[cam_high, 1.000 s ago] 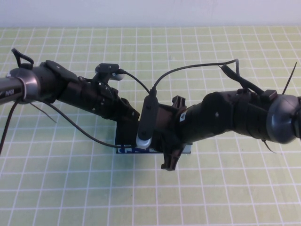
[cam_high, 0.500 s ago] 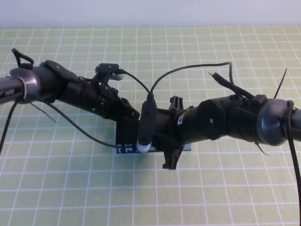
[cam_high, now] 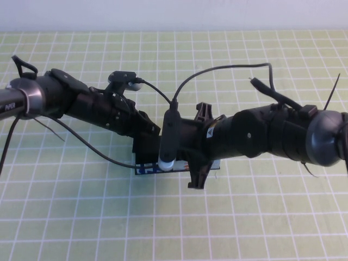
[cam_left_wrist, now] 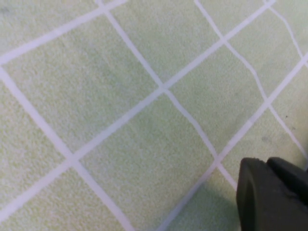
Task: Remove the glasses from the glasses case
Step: Pick up the glasses from the glasses case
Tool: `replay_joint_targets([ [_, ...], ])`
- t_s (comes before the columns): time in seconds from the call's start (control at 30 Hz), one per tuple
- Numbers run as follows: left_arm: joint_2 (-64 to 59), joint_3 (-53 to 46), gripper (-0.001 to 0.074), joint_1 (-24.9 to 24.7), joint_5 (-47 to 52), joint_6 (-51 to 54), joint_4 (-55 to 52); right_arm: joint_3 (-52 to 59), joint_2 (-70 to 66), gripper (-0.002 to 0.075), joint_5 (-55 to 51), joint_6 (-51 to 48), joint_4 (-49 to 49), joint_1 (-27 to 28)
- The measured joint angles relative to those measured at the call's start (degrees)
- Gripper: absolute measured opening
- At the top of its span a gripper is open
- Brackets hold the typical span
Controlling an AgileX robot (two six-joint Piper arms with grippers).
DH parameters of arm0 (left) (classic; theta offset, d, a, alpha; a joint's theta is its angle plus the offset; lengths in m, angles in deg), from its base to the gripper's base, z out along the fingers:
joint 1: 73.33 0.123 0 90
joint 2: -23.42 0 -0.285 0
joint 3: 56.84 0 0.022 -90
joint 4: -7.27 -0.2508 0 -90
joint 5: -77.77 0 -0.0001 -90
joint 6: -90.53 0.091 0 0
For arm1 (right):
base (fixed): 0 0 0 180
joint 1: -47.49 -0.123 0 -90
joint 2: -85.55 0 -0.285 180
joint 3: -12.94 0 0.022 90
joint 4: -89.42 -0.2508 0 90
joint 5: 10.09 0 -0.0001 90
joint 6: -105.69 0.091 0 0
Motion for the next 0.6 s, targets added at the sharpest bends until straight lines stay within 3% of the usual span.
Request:
replay_joint_targets([
  [0.3,8.48,0.00,-0.0004,2.49,3.44,-0.11,-0.64,0.00,2.20,-0.0001,1.59,0.22,-1.41,0.00],
  [0.6,19.66,-5.17,-0.0004,7.35,16.28,6.83,3.50,0.00,2.20,-0.0005,4.19,0.31,-3.24,0.00],
])
